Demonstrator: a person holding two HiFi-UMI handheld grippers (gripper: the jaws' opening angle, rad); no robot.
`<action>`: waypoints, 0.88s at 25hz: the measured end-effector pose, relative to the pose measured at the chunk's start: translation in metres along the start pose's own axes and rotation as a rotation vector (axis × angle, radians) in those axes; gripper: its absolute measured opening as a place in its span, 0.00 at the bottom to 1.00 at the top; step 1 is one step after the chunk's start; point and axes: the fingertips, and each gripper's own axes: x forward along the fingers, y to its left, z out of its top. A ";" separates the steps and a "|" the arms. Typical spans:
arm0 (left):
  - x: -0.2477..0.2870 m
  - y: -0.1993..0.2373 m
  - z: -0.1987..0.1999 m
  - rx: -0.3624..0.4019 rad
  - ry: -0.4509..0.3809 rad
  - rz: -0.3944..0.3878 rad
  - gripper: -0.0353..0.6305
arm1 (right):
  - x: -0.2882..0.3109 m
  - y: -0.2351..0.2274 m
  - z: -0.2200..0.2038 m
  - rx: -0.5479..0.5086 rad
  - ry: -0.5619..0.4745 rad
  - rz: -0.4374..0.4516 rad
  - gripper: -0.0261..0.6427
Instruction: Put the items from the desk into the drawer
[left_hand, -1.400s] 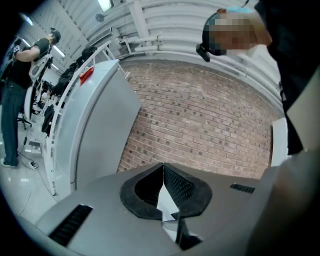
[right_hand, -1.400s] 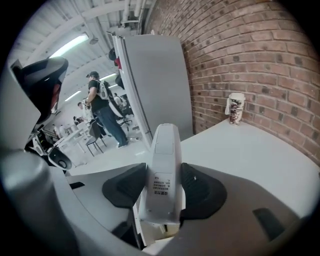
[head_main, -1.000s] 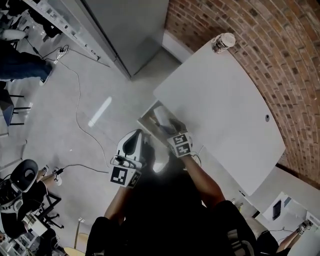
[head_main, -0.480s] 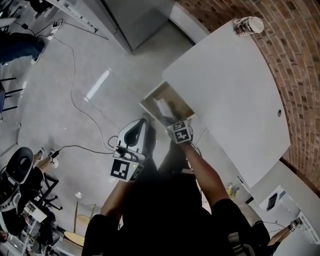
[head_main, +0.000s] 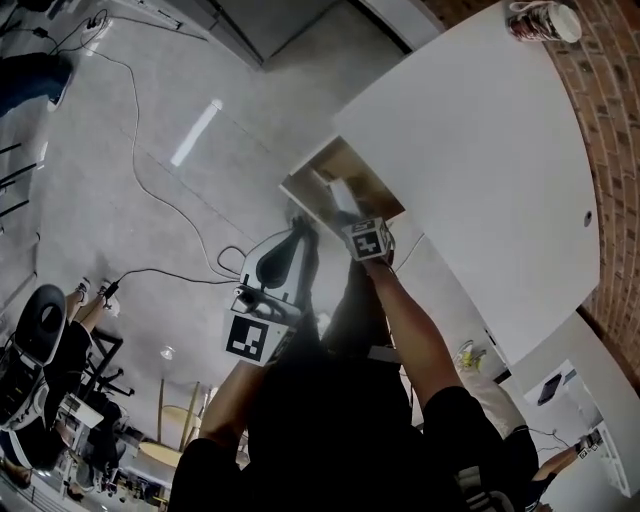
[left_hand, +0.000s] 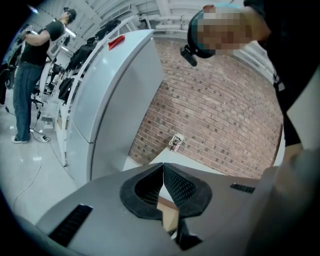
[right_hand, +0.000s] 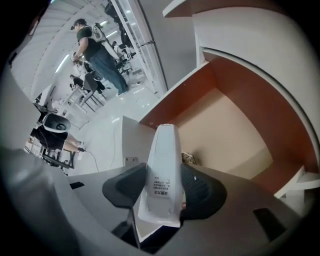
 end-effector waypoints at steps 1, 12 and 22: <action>0.002 0.002 -0.004 -0.003 0.004 0.002 0.06 | 0.004 -0.004 0.000 0.009 -0.004 -0.004 0.37; 0.010 0.012 -0.026 -0.028 0.034 0.026 0.06 | 0.041 -0.039 -0.001 0.064 0.023 -0.054 0.37; 0.014 0.004 -0.035 -0.049 0.052 0.010 0.06 | 0.055 -0.041 -0.012 0.038 0.060 -0.062 0.38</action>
